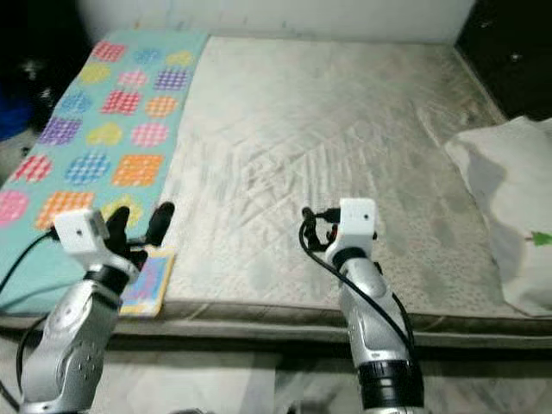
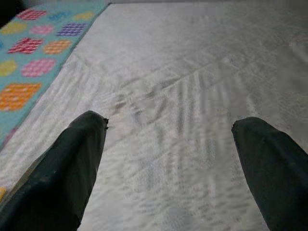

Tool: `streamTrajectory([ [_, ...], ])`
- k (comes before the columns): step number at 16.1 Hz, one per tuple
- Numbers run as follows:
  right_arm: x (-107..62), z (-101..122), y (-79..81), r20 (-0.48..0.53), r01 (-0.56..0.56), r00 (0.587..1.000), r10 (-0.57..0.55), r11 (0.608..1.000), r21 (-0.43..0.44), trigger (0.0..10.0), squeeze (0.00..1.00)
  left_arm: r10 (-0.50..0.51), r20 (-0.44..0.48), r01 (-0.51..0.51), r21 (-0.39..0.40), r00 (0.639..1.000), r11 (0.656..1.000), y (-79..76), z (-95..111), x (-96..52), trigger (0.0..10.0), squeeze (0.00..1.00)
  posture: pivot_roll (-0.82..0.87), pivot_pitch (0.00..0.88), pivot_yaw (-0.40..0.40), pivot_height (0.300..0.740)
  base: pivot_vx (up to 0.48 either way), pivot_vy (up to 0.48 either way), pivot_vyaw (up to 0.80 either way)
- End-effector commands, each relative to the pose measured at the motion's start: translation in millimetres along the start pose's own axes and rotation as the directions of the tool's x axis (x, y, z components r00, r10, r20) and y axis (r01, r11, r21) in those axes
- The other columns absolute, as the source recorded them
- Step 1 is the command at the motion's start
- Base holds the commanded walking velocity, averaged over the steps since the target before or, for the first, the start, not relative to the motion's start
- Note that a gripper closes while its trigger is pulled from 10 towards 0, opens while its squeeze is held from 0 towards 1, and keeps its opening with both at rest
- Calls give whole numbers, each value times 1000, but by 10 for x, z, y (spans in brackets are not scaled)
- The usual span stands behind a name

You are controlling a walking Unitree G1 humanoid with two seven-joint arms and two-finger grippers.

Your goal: Clean up the room

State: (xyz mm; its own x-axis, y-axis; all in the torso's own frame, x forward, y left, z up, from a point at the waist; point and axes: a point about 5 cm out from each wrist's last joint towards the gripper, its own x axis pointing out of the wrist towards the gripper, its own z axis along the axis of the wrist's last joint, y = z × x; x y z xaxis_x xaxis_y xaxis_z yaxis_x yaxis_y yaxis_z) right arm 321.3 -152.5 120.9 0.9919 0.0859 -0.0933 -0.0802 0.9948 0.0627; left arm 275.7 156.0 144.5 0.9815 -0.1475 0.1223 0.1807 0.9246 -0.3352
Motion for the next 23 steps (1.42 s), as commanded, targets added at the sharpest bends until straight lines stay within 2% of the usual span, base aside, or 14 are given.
streamTrajectory([
  [1,-27,-40,-103,-15,31,999,-31,1000,-6,10000,0,15,-32,-15,8,999,1000,-21,-52,0,10000,0,5,136,7,740,0,0,0],
  [6,-38,-74,-133,-25,37,999,-38,999,-15,10000,0,68,-49,-67,16,996,998,16,-91,1,10000,0,5,133,7,740,0,0,0],
  [16,-113,-67,-182,-11,62,998,-62,998,-22,10000,0,81,-66,-83,-20,995,996,42,-122,-21,10000,0,8,110,6,740,0,0,-784],
  [20,-162,-93,-142,-10,51,999,-52,998,-29,10000,0,69,-73,-72,-31,995,997,23,-149,-23,10000,0,8,99,9,740,0,142,0],
  [23,-138,-54,-147,6,57,998,-57,998,-35,10000,0,63,-73,-66,-34,995,997,22,-140,-7,10000,0,2,107,18,740,0,328,0],
])
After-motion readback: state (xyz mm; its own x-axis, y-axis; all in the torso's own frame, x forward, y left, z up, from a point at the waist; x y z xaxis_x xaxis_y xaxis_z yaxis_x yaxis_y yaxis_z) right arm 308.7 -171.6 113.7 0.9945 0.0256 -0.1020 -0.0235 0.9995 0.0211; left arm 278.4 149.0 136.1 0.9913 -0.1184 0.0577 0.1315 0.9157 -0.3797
